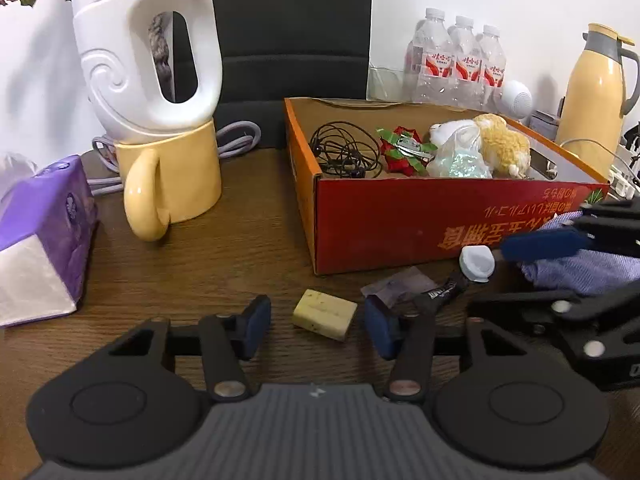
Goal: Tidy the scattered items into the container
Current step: 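Grasp the cream soap bar with the left tool while the right tool grasps a small clear packet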
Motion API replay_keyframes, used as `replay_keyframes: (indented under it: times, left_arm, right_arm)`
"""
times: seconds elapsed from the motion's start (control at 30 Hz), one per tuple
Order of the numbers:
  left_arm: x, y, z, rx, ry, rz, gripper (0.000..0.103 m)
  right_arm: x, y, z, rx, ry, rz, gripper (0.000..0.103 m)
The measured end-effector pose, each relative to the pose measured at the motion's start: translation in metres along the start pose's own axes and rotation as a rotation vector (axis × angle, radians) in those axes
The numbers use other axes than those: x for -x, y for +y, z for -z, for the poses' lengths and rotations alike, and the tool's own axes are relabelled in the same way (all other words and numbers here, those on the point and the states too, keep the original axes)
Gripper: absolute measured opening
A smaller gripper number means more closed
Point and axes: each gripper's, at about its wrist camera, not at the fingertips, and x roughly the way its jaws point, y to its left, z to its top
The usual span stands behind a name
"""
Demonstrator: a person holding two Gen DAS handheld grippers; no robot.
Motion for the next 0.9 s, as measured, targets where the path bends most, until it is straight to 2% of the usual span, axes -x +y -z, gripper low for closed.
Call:
replay_keyframes:
  times: [0.07, 0.17, 0.27, 0.33, 0.47, 0.6, 0.7, 0.8, 0.87, 0.9]
  left_arm:
    - [-0.003, 0.002, -0.001, -0.015, -0.004, 0.030, 0.049]
    - [-0.004, 0.007, -0.001, -0.005, -0.008, 0.069, 0.035]
    - [-0.002, 0.013, -0.001, 0.030, -0.011, 0.071, 0.035]
    - [-0.001, 0.016, -0.002, 0.051, -0.011, 0.041, 0.034]
    - [0.003, 0.027, -0.002, 0.131, -0.012, -0.020, 0.034]
    - [0.009, 0.033, -0.006, 0.156, -0.042, -0.070, 0.034]
    - [0.015, 0.032, -0.006, 0.157, -0.060, -0.101, 0.034]
    - [0.025, 0.028, -0.004, 0.167, -0.080, -0.129, 0.034]
    - [0.036, 0.021, -0.001, 0.175, -0.103, -0.160, 0.034]
    - [0.042, 0.017, 0.001, 0.176, -0.115, -0.167, 0.034]
  right_arm:
    - [-0.010, 0.000, -0.005, 0.013, 0.006, -0.034, 0.057]
    - [-0.023, 0.003, -0.013, 0.056, 0.019, -0.052, 0.056]
    - [-0.035, 0.003, -0.020, 0.079, 0.035, -0.096, 0.051]
    - [-0.044, 0.004, -0.024, 0.094, 0.058, -0.116, 0.044]
    - [-0.058, 0.009, -0.026, 0.140, 0.097, -0.127, 0.040]
    - [-0.063, 0.011, -0.027, 0.167, 0.128, -0.130, 0.038]
    - [-0.063, 0.005, -0.031, 0.107, 0.169, -0.129, 0.028]
    - [-0.059, 0.006, -0.031, 0.071, 0.197, -0.118, 0.024]
    - [-0.056, 0.011, -0.031, 0.076, 0.216, -0.111, 0.012]
    - [-0.054, 0.013, -0.031, 0.070, 0.229, -0.112, 0.010]
